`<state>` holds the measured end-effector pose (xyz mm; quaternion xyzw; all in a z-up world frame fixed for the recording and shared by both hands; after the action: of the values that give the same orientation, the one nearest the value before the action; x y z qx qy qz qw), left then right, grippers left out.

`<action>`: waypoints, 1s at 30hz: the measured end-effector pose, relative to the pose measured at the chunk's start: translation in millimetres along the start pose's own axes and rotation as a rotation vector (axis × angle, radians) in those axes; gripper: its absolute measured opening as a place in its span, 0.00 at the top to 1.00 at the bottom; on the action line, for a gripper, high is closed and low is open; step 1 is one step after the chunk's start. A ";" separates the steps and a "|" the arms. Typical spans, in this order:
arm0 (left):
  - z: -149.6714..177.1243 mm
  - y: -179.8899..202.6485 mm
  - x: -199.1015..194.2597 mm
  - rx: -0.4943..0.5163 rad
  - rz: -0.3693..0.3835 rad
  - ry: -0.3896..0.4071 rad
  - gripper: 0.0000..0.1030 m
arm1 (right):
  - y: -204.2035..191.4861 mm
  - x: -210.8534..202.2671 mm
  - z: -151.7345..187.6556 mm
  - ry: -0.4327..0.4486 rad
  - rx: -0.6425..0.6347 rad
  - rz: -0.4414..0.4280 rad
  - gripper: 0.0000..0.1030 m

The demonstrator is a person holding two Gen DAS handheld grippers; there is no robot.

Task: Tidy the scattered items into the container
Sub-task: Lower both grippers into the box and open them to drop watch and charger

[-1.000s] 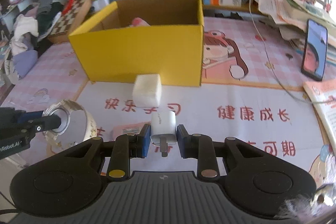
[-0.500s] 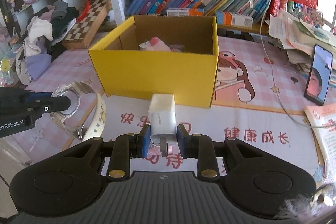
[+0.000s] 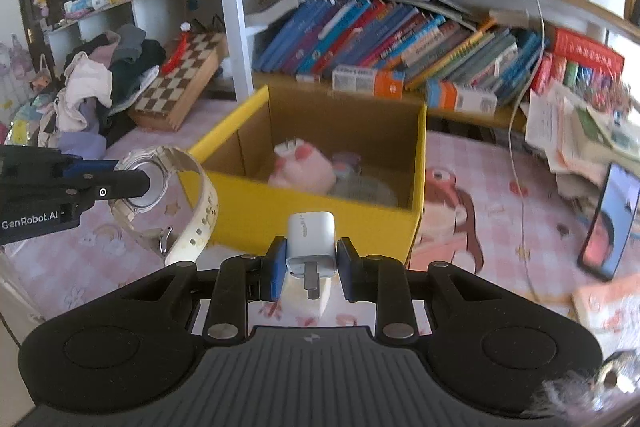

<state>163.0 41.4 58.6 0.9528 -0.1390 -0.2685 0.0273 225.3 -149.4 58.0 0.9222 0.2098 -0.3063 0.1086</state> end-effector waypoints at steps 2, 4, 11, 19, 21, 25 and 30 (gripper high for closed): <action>-7.5 -3.7 3.7 0.011 -0.007 0.007 0.85 | 1.6 3.7 -9.0 0.014 -0.012 0.000 0.76; -15.8 -7.8 9.2 0.022 -0.014 0.012 0.85 | 3.4 7.7 -17.9 0.027 -0.024 -0.001 0.76; -36.8 -17.7 36.4 0.046 -0.026 -0.008 0.85 | 12.9 28.9 -49.0 0.067 -0.067 0.002 0.76; -50.7 -28.3 80.6 0.056 -0.048 -0.077 0.85 | 29.6 74.8 -85.7 0.079 -0.124 0.006 0.76; -51.6 -30.4 93.8 0.057 -0.052 -0.105 0.85 | 32.4 91.3 -94.4 0.063 -0.141 0.004 0.76; -55.0 -35.2 119.8 0.055 -0.068 -0.154 0.85 | 32.8 134.0 -109.7 -0.029 -0.183 -0.019 0.76; -71.5 -45.2 148.3 0.019 -0.080 -0.181 0.85 | 25.2 187.9 -119.2 -0.158 -0.226 -0.023 0.76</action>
<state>332.6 41.7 39.2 0.9297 -0.1051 -0.3530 -0.0053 434.8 -72.3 39.1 0.8745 0.2444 -0.3537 0.2245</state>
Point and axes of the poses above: each gripper's, at about its wrist camera, not at the fingertips, and x roughly the way its jaws point, y to its right, z to its underside, the point moved 1 cm from there along x, roughly the way its jaws point, and after that the axes turned 11 degrees about z, right-handed, at the moved point
